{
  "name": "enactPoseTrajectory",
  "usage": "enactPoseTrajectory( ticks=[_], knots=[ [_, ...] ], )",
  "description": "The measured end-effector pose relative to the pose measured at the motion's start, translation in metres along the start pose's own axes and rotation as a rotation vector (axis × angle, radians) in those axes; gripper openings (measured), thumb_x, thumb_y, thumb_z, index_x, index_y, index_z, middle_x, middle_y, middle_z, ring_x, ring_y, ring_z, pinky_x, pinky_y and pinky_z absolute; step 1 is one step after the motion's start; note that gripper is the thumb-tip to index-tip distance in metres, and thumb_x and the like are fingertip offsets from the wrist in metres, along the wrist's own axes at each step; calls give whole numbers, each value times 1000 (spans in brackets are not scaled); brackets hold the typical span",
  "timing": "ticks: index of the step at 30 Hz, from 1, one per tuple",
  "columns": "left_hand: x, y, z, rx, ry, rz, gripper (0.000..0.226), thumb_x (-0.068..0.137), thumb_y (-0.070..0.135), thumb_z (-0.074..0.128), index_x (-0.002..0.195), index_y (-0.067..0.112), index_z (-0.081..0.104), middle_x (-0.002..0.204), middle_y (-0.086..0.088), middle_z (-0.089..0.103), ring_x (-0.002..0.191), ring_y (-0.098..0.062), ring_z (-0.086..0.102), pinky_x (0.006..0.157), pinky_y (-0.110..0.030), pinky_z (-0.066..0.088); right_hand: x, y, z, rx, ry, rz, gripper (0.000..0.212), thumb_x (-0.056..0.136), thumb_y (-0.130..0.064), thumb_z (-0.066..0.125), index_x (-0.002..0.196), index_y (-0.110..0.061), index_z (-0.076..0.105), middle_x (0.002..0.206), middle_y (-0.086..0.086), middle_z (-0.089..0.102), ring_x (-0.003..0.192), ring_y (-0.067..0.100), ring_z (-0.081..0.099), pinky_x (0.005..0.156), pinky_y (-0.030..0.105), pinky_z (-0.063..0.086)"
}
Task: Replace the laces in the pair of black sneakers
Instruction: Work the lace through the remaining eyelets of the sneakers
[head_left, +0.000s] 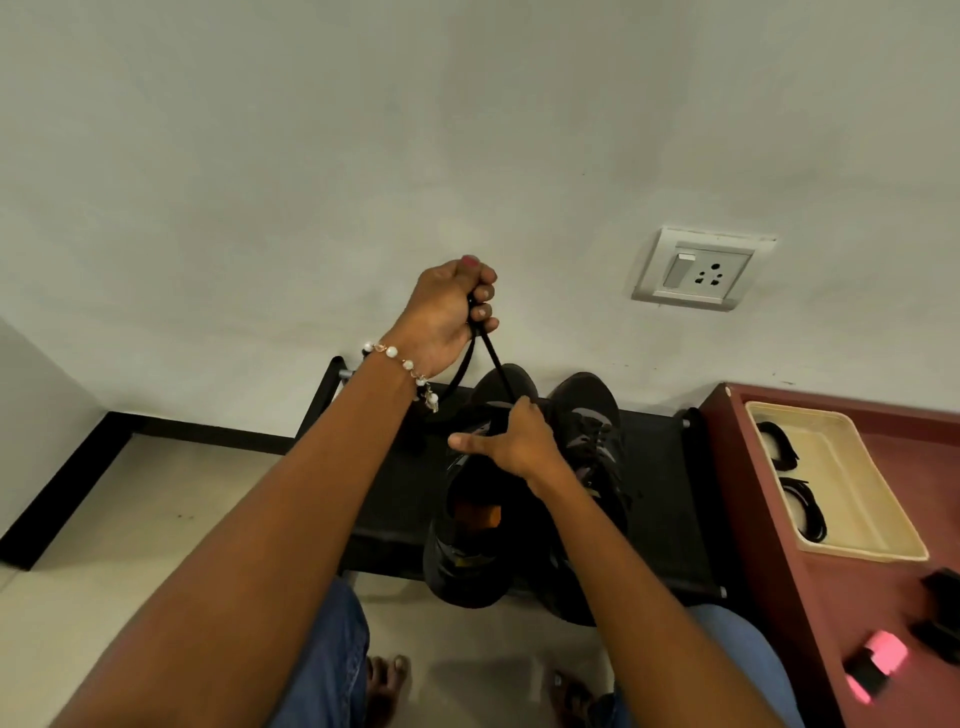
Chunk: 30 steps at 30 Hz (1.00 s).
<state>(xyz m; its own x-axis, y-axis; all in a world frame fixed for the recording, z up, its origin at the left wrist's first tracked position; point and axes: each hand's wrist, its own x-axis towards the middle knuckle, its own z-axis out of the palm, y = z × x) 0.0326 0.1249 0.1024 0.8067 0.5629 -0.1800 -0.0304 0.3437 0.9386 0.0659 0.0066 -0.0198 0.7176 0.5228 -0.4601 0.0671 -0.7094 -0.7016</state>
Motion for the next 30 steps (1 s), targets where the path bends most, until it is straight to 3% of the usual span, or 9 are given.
enactPoseTrajectory(
  ticks=[2, 7, 15, 19, 22, 25, 27, 30],
  knots=[
    [-2, 5, 6, 28, -22, 6, 34, 105, 23, 37, 79, 11, 55, 54, 4, 43, 45, -9, 34, 55, -27, 42, 7, 4, 12, 13, 95, -38, 121, 65, -49, 85, 153, -7, 13, 160, 10, 19, 145, 34, 22, 112, 54, 33],
    [-5, 17, 14, 63, -28, 25, 35, 105, 25, 37, 79, 11, 54, 52, 6, 38, 42, -7, 30, 49, -23, 34, 13, 10, 19, 56, 189, -127, 101, 72, -26, 84, 149, -2, 23, 151, 14, 36, 139, 36, 34, 110, 50, 38],
    [-7, 75, 38, 54, -89, 130, 35, 105, 25, 37, 78, 11, 53, 52, 5, 35, 43, -8, 25, 44, -22, 25, 19, 11, 24, -68, 218, -119, 98, 80, -21, 77, 153, -2, 15, 160, 13, 18, 147, 35, 16, 117, 47, 27],
    [-13, 97, 53, 58, -149, 163, 36, 106, 25, 35, 79, 10, 54, 54, 4, 36, 43, -7, 25, 42, -21, 25, 15, 10, 21, -44, 197, -118, 104, 73, -26, 82, 154, -10, 18, 156, 10, 28, 143, 33, 28, 113, 51, 33],
    [-14, 98, 58, 84, -149, 158, 36, 106, 25, 35, 81, 9, 55, 56, 4, 38, 44, -8, 25, 43, -20, 24, 2, -8, 3, 180, 245, -275, 99, 66, -29, 88, 147, -22, 32, 138, -2, 52, 124, 19, 53, 104, 44, 46],
    [-12, 101, 57, 100, -138, 168, 35, 106, 25, 36, 83, 8, 57, 56, 4, 39, 43, -7, 26, 45, -21, 26, -26, -47, -31, 582, 153, -518, 80, 80, -24, 79, 147, -23, 36, 126, -3, 62, 115, 10, 59, 95, 29, 51],
    [-10, 103, 56, 109, -130, 181, 35, 105, 25, 36, 84, 8, 57, 57, 3, 39, 43, -7, 28, 46, -22, 29, -41, -64, -48, 775, 112, -622, 52, 89, -22, 69, 137, -18, 50, 106, 6, 68, 101, 10, 65, 89, 23, 52],
    [-5, 104, 53, 97, -102, 196, 34, 105, 24, 37, 84, 7, 58, 56, 3, 39, 45, -8, 29, 47, -22, 31, -44, -63, -54, 865, 63, -649, 32, 98, -18, 55, 128, -9, 59, 90, -3, 63, 83, 11, 59, 84, 18, 50]
  ],
)
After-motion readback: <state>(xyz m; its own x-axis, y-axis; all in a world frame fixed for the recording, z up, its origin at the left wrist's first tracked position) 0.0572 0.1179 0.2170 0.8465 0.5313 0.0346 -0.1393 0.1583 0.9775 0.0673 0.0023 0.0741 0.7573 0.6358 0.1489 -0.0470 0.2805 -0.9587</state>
